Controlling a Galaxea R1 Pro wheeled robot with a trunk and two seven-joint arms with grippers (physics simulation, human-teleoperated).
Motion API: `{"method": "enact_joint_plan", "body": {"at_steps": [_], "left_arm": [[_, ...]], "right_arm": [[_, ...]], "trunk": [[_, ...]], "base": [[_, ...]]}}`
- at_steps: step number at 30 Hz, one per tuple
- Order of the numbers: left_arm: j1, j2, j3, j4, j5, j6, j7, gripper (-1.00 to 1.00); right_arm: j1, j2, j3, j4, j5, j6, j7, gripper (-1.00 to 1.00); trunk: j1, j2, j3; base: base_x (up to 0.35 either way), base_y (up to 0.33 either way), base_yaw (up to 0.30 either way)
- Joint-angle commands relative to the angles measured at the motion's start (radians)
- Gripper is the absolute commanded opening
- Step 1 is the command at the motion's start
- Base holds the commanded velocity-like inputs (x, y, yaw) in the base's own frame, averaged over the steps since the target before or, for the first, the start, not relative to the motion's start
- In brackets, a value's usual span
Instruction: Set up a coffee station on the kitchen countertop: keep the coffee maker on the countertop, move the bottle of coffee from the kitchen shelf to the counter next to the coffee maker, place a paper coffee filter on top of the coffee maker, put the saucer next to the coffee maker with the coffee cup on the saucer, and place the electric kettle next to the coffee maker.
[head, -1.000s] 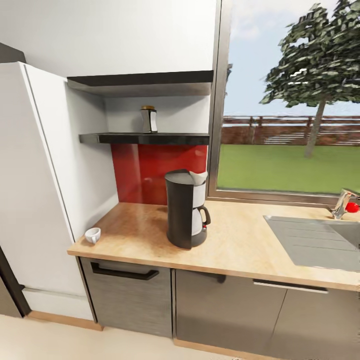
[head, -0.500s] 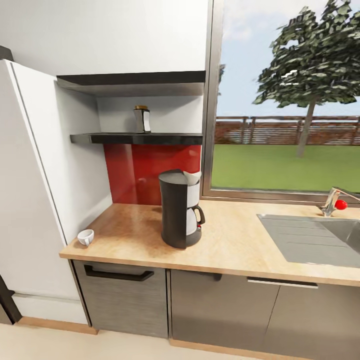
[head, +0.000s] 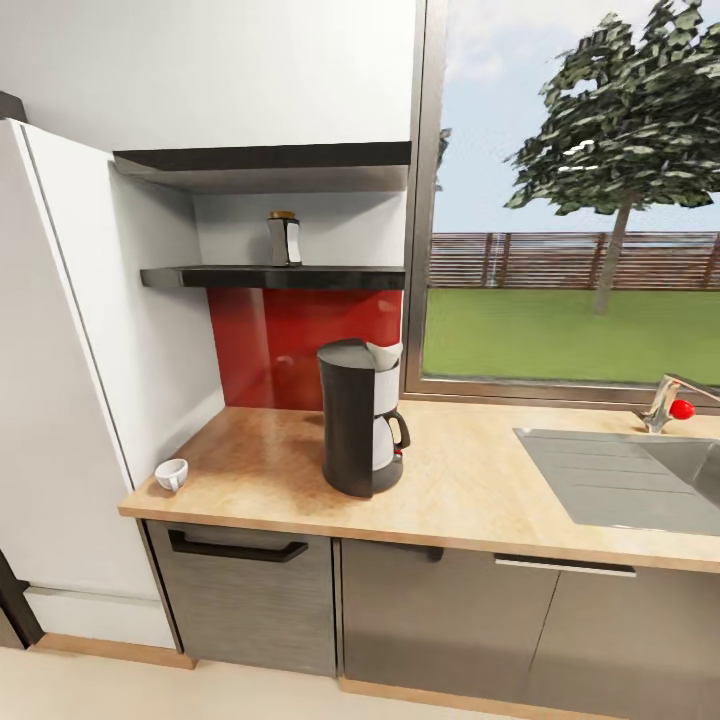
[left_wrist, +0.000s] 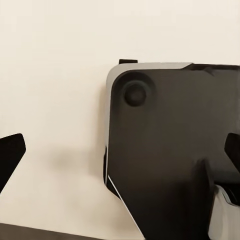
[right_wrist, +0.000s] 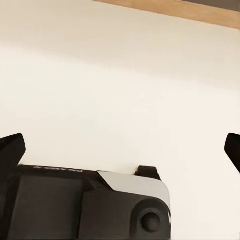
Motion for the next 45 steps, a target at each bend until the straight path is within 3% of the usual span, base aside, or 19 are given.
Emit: {"method": "enact_joint_plan", "body": {"at_steps": [1, 3, 7, 19, 27, 40, 43, 44, 45], "left_arm": [[0.0, 0.0, 0.005, 0.001, -0.001, -0.003, 0.001, 1.0], [0.0, 0.001, 0.004, 0.001, 0.0, -0.003, 0.001, 1.0], [0.0, 0.001, 0.002, 0.0, -0.002, -0.003, 0.001, 1.0], [0.0, -0.002, 0.006, 0.0, 0.003, -0.003, 0.001, 1.0], [0.0, -0.036, 0.004, -0.006, 0.004, -0.003, -0.007, 1.0], [0.0, -0.037, 0.007, -0.008, 0.005, -0.005, -0.008, 1.0], [0.001, -0.032, 0.003, -0.01, 0.004, -0.05, -0.01, 1.0], [0.001, -0.029, -0.002, -0.01, 0.002, -0.166, -0.01, 1.0], [0.001, -0.028, -0.003, -0.01, 0.001, -0.2, -0.01, 1.0]], "right_arm": [[0.0, 0.0, 0.051, 0.001, -0.046, -0.002, -0.006, 1.0], [0.0, 0.0, 0.092, 0.001, -0.095, -0.001, -0.005, 1.0], [0.0, -0.007, 0.13, 0.001, -0.14, 0.0, -0.004, 1.0], [0.0, -0.005, 0.139, 0.003, -0.146, 0.002, 0.001, 1.0], [0.0, -0.004, 0.141, 0.003, -0.145, 0.001, 0.0, 1.0], [0.0, -0.006, 0.139, 0.003, -0.146, 0.001, 0.0, 1.0], [0.0, -0.006, 0.139, 0.003, -0.146, 0.001, 0.0, 1.0], [0.0, -0.006, 0.14, 0.003, -0.146, 0.001, 0.0, 1.0], [0.0, -0.006, 0.14, 0.003, -0.146, 0.001, 0.0, 1.0]], "trunk": [[0.0, -0.001, 0.0], [0.0, -0.001, 0.0], [0.0, -0.001, 0.0], [0.0, -0.001, 0.0], [0.0, -0.001, -0.001], [0.0, -0.001, -0.015], [0.0, -0.001, -0.02], [0.0, -0.001, -0.021], [0.0, -0.001, -0.023]], "base": [[0.0, 0.0, 0.0], [0.0, 0.0, 0.0], [0.0, 0.0, 0.0], [0.0, 0.0, -0.067], [0.021, 0.02, -0.216], [0.031, 0.272, -0.007], [-0.007, 0.044, 0.0], [-0.002, 0.013, 0.0], [-0.002, 0.01, 0.0]]}}
